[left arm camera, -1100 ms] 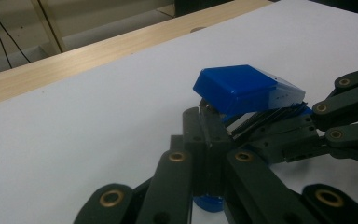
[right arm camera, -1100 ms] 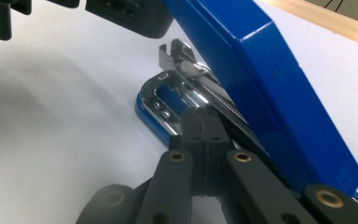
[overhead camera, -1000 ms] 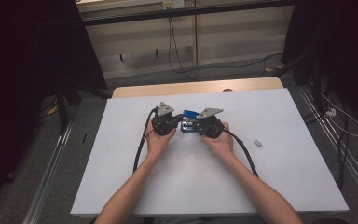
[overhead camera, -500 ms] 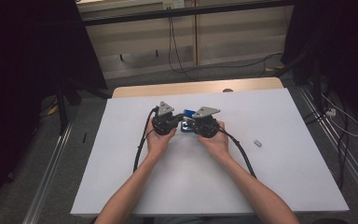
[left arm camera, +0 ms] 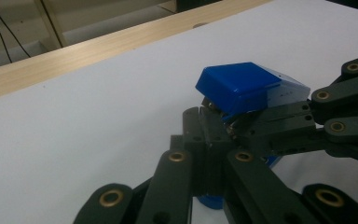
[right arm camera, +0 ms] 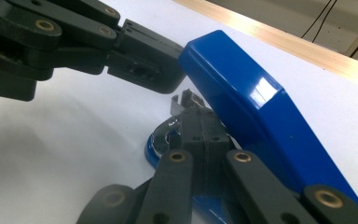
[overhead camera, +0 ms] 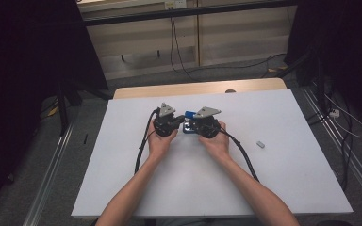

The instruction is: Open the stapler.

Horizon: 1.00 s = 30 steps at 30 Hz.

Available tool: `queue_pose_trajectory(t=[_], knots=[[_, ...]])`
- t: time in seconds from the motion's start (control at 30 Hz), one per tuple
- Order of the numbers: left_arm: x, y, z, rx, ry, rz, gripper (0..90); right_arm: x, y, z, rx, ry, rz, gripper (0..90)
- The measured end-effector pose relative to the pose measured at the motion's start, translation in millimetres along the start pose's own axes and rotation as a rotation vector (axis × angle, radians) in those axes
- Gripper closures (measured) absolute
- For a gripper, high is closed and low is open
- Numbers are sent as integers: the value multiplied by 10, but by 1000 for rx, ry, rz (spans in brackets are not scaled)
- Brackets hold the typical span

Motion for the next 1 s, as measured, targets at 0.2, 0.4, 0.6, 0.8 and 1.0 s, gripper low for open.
queue_pose_trajectory(t=[0.2, 0.4, 0.6, 0.8, 1.0], knots=[[-35, -50, 1, -20, 1, 9, 900, 26, -18, -25, -7, -12, 7, 900], [-64, -31, 9, -14, -2, 3, 900, 29, -24, -26, -4, -7, 9, 900], [-64, -22, 11, -23, -2, 10, 900, 23, -26, -23, -4, -8, 9, 900], [-74, -12, 26, -43, 7, 9, 900, 23, -29, -27, -8, -8, 11, 900], [-91, -8, 46, -34, 15, 14, 900, 27, -34, -29, -8, -11, 13, 900]])
Point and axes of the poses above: each handheld gripper's, and its own axes: x roughly backward along the jaws, z roughly out of its underside, y roughly to its left, the point moved 3 cm from there along -x, roughly forward along the jaws
